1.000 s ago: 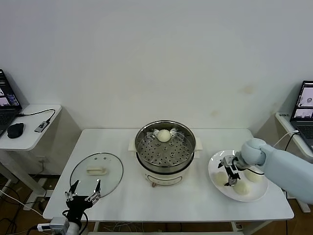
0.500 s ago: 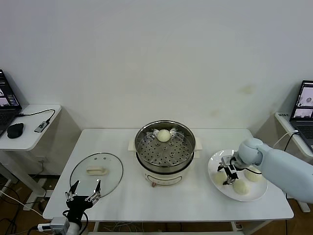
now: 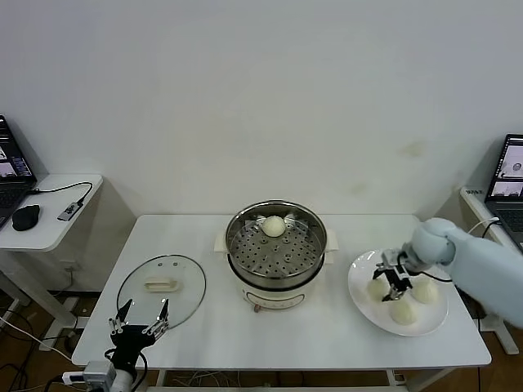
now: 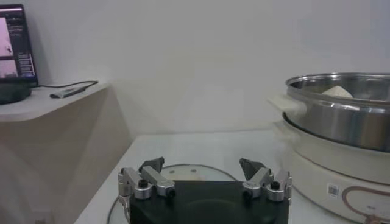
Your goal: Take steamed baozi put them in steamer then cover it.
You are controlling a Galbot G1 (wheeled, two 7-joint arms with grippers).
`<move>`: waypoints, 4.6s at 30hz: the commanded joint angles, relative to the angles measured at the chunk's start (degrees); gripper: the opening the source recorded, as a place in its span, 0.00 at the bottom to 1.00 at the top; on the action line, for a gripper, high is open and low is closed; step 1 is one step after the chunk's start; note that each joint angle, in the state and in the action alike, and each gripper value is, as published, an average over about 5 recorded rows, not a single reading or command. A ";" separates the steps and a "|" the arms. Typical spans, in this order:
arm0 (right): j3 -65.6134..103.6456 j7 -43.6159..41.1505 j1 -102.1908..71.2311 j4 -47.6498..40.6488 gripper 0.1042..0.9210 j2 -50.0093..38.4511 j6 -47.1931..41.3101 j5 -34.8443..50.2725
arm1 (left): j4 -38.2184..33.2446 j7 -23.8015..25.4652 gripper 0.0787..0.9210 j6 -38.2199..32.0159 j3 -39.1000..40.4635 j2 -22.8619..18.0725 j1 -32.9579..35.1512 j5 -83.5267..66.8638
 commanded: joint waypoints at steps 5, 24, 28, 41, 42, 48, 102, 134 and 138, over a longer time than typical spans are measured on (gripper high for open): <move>-17.53 -1.12 31.15 3.50 0.65 2.17 -2.82 14.57 | -0.01 0.03 0.88 0.01 0.19 0.34 -0.39 -0.38; -23.13 3.61 33.57 -2.25 0.65 29.60 -8.88 29.20 | 0.93 0.05 0.88 0.17 -0.26 0.98 -2.04 -1.69; -22.93 4.18 29.95 -5.39 0.65 34.61 -9.03 28.71 | 0.98 0.05 0.88 0.28 -0.50 0.77 -2.16 -1.73; -20.06 4.74 20.78 -17.59 0.65 44.35 -8.45 23.71 | 1.19 0.17 0.88 0.26 -1.69 0.69 -1.97 -2.18; -19.87 4.79 20.22 -18.32 0.65 44.68 -8.40 23.31 | 1.20 0.17 0.88 0.25 -1.69 0.67 -1.96 -2.17; -18.28 5.11 16.85 -23.18 0.65 47.14 -8.24 21.55 | 1.41 0.20 0.88 0.21 -1.77 0.84 -2.09 -2.22; -1.23 -2.79 7.26 11.33 0.88 -14.20 2.96 2.52 | 1.20 0.52 0.88 0.17 -0.98 1.86 -1.73 -1.63; 23.27 0.85 -28.51 4.65 0.88 -8.58 4.02 -10.80 | 0.95 0.49 0.88 0.19 -1.65 0.79 -0.42 -0.93; 23.34 1.35 -28.70 3.16 0.88 -7.30 3.99 -11.38 | 0.94 0.50 0.88 0.19 -1.74 0.80 -0.42 -0.93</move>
